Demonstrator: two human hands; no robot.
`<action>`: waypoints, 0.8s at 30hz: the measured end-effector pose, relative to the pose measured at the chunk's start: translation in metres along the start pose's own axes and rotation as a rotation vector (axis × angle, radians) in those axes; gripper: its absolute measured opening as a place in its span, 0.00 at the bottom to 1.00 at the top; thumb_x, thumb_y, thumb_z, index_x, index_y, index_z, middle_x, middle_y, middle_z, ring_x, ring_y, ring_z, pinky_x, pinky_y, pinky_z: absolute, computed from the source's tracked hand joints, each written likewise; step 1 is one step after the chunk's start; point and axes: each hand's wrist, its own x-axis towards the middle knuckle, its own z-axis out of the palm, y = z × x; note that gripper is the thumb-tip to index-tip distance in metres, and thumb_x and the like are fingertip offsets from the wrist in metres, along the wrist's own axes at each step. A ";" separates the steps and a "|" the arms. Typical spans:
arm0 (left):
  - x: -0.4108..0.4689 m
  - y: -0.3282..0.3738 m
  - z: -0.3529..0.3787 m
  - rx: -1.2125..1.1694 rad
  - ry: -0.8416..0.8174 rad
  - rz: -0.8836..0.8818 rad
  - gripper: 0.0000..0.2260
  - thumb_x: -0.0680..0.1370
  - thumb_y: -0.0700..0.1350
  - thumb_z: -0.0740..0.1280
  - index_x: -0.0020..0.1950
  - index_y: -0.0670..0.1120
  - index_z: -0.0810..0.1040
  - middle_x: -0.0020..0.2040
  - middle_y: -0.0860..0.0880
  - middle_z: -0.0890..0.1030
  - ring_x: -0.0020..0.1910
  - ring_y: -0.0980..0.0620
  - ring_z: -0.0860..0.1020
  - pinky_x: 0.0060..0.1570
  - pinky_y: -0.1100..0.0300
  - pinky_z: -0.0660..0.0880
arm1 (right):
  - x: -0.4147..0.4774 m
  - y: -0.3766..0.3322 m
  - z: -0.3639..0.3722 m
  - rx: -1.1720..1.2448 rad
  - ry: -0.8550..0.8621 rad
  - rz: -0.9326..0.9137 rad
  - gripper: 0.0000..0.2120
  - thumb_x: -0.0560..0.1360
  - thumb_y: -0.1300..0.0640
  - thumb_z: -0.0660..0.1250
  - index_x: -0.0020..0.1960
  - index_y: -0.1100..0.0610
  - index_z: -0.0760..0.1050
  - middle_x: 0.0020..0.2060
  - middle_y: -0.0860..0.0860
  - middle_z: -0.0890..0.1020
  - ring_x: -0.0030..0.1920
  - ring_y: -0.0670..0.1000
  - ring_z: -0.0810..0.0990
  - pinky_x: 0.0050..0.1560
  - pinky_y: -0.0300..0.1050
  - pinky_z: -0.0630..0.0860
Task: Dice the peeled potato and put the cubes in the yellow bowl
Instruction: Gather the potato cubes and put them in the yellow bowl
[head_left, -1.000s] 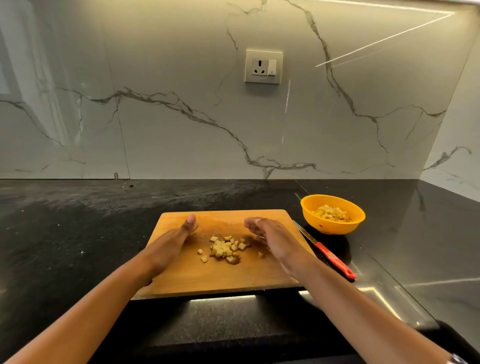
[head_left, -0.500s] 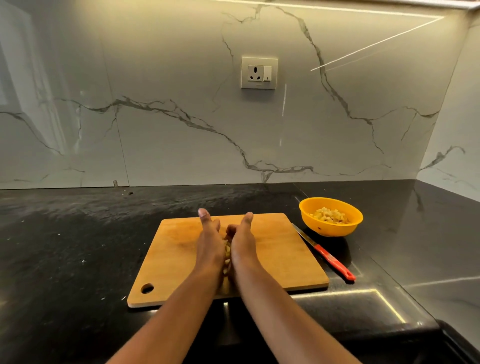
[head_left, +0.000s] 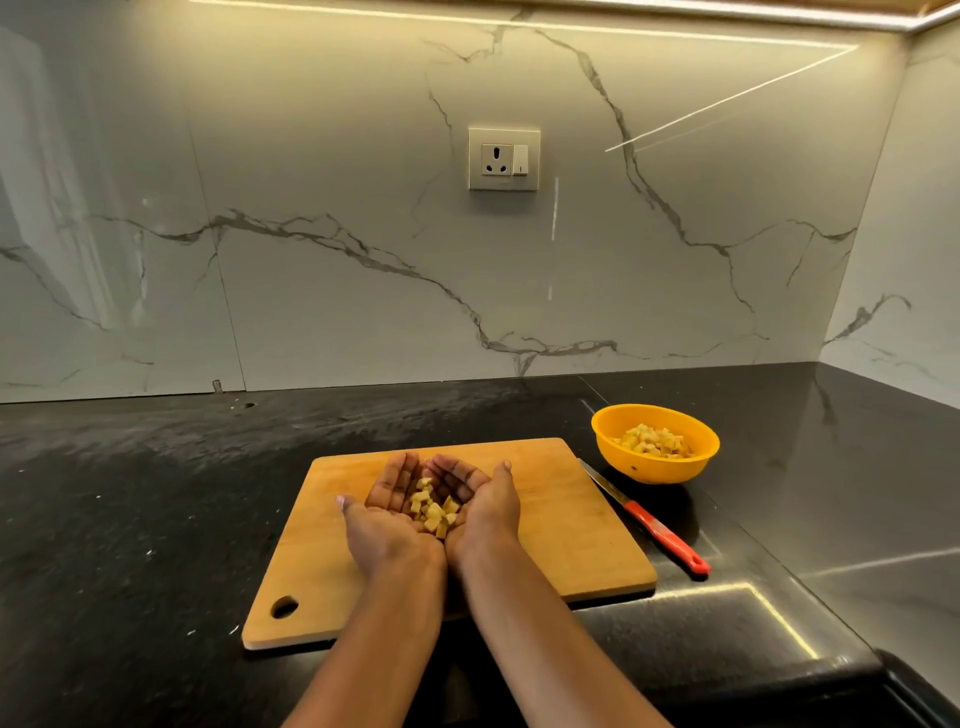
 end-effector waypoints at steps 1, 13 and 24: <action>-0.001 0.000 0.001 -0.021 -0.005 -0.011 0.31 0.82 0.58 0.43 0.51 0.39 0.80 0.50 0.42 0.83 0.52 0.46 0.80 0.60 0.51 0.74 | -0.001 -0.002 0.000 0.016 -0.005 -0.010 0.34 0.82 0.42 0.44 0.43 0.65 0.80 0.39 0.59 0.83 0.42 0.56 0.80 0.45 0.47 0.76; -0.021 -0.032 0.116 -0.057 -0.285 -0.113 0.34 0.82 0.58 0.42 0.44 0.38 0.81 0.44 0.41 0.83 0.47 0.44 0.81 0.53 0.53 0.76 | -0.001 -0.121 0.006 0.138 -0.047 -0.289 0.33 0.83 0.43 0.44 0.41 0.64 0.79 0.37 0.58 0.82 0.38 0.55 0.79 0.42 0.44 0.75; 0.006 -0.136 0.169 0.220 -0.446 -0.318 0.41 0.78 0.66 0.39 0.47 0.37 0.81 0.45 0.42 0.83 0.53 0.45 0.80 0.58 0.56 0.70 | 0.057 -0.228 -0.106 0.024 0.134 -0.450 0.41 0.80 0.37 0.38 0.41 0.66 0.78 0.30 0.58 0.82 0.38 0.57 0.80 0.38 0.45 0.75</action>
